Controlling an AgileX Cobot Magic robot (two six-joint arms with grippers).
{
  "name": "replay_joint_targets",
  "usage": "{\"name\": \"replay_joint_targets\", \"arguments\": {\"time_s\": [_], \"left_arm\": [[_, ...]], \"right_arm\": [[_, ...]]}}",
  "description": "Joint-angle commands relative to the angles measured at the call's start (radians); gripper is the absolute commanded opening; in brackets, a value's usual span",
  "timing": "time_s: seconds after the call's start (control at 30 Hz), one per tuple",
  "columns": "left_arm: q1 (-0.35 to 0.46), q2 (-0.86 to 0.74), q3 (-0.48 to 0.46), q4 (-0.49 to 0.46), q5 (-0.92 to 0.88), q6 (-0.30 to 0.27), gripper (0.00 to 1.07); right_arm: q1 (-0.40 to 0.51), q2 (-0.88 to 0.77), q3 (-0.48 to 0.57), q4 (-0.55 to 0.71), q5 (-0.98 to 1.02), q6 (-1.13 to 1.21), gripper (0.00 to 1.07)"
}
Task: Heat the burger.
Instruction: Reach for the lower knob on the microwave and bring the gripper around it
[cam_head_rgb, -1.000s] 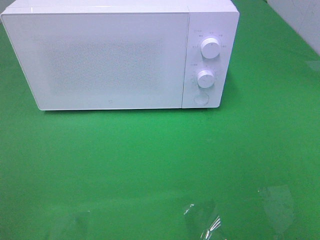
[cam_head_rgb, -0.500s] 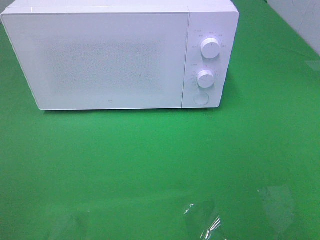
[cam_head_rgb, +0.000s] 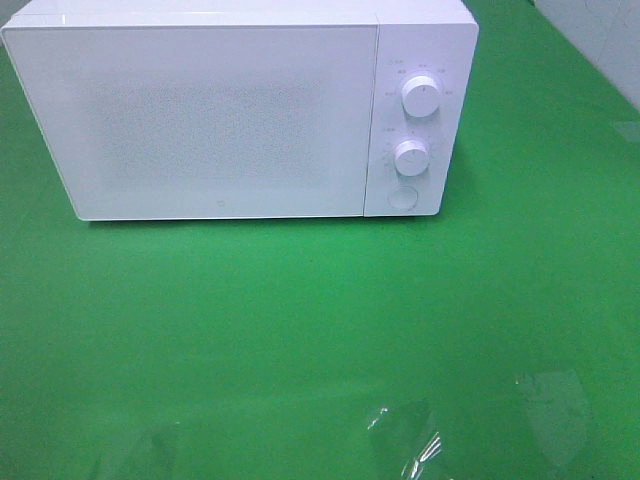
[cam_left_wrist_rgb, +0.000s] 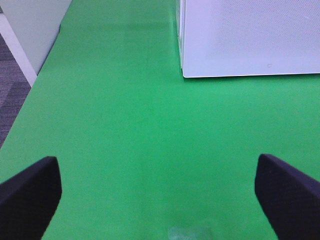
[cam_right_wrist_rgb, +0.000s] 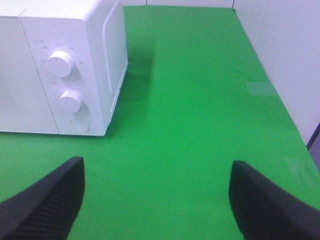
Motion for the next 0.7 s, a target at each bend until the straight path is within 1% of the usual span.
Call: {"name": "replay_joint_targets", "arguments": {"time_s": [0.03, 0.07, 0.1, 0.17, 0.2, 0.23, 0.3, 0.4, 0.43, 0.47, 0.5, 0.53, 0.6, 0.7], "left_arm": [[-0.004, -0.025, 0.002, 0.0, -0.007, 0.001, 0.98], [-0.004, -0.025, 0.002, 0.0, -0.007, 0.001, 0.98], [-0.004, -0.025, 0.002, 0.0, -0.007, 0.001, 0.98], [-0.004, -0.025, 0.002, 0.0, -0.007, 0.001, 0.98], [-0.004, -0.025, 0.002, 0.0, -0.007, 0.001, 0.98], [-0.004, -0.025, 0.002, 0.0, -0.007, 0.001, 0.98], [-0.004, -0.025, 0.002, 0.0, -0.007, 0.001, 0.98], [-0.004, -0.025, 0.002, 0.0, -0.007, 0.001, 0.98], [-0.004, -0.025, 0.002, 0.0, -0.007, 0.001, 0.98], [-0.004, -0.025, 0.002, 0.0, -0.007, 0.001, 0.98], [-0.004, -0.025, 0.002, 0.0, -0.007, 0.001, 0.98], [-0.004, -0.025, 0.002, 0.0, -0.007, 0.001, 0.98], [-0.004, -0.025, 0.002, 0.0, -0.007, 0.001, 0.98], [-0.004, -0.025, 0.002, 0.0, -0.007, 0.001, 0.98]], "right_arm": [[-0.007, 0.078, 0.03, -0.002, -0.167, 0.013, 0.76], [-0.007, 0.078, 0.03, -0.002, -0.167, 0.013, 0.76], [-0.007, 0.115, 0.044, -0.002, -0.219, 0.013, 0.76], [-0.007, 0.135, 0.05, -0.002, -0.242, 0.016, 0.76], [-0.007, 0.173, 0.066, -0.002, -0.305, 0.016, 0.76], [-0.007, 0.173, 0.066, -0.002, -0.305, 0.016, 0.76], [-0.007, 0.257, 0.098, -0.002, -0.458, 0.016, 0.76], [-0.007, 0.28, 0.108, -0.002, -0.501, 0.016, 0.76], [-0.007, 0.32, 0.129, 0.003, -0.583, 0.016, 0.76], [-0.007, 0.32, 0.129, 0.003, -0.583, 0.016, 0.76], [-0.007, 0.363, 0.144, 0.003, -0.675, 0.016, 0.76], [-0.007, 0.363, 0.144, 0.003, -0.675, 0.016, 0.76], [-0.007, 0.46, 0.153, 0.003, -0.791, 0.015, 0.76], [-0.007, 0.479, 0.153, 0.003, -0.811, 0.015, 0.76]]}}
